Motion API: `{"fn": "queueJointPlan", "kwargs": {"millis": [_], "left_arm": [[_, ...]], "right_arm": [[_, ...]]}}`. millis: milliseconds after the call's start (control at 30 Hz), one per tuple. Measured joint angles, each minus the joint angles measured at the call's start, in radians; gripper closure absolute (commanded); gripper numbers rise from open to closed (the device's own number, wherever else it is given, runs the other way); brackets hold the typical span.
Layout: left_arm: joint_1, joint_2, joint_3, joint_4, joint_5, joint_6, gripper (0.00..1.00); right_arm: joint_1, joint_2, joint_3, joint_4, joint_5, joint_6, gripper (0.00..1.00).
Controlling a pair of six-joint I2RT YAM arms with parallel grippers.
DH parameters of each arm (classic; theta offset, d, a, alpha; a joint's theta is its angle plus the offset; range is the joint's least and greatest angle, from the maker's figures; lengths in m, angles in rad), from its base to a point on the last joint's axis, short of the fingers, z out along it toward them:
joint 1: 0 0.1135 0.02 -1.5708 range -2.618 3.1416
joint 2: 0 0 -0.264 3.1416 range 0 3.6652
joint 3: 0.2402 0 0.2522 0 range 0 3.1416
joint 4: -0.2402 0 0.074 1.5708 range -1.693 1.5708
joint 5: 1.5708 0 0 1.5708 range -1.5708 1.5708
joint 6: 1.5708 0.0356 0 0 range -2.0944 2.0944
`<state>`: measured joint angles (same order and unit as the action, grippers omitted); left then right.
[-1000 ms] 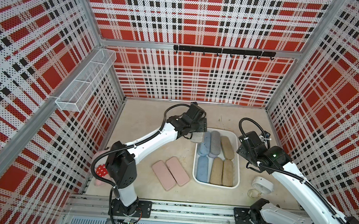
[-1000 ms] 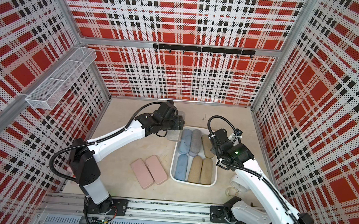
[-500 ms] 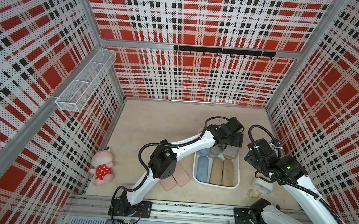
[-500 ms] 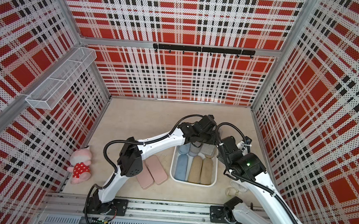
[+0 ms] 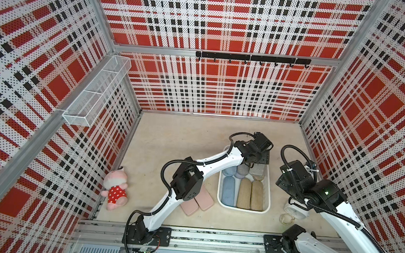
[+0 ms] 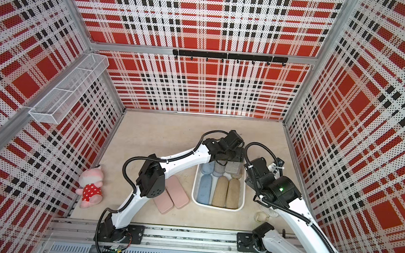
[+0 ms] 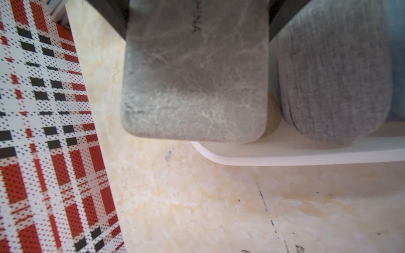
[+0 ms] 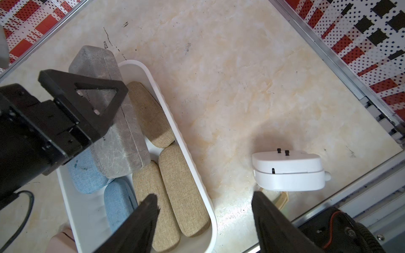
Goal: Put the glasses cases into the storage boxes
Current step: Place the glasses case in the storage box.
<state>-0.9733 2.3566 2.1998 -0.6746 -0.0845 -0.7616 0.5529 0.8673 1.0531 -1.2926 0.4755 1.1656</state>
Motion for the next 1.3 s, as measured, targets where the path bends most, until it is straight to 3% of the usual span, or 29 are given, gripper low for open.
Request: {"fn": "queueJointPlan", "kwargs": {"millis": [500, 767, 1300], "left_arm": [[0.009, 0.06, -0.003, 0.004, -0.026, -0.039, 0.28], [0.008, 0.078, 0.018, 0.013, -0.028, -0.053, 0.17], [0.017, 0.042, 0.005, 0.011, -0.074, -0.053, 0.16]], "right_arm": [[0.0, -0.009, 0.0, 0.003, -0.012, -0.002, 0.28], [0.0, -0.017, 0.0, 0.003, -0.024, -0.005, 0.29], [0.0, 0.018, -0.024, 0.05, -0.07, -0.052, 0.3]]}}
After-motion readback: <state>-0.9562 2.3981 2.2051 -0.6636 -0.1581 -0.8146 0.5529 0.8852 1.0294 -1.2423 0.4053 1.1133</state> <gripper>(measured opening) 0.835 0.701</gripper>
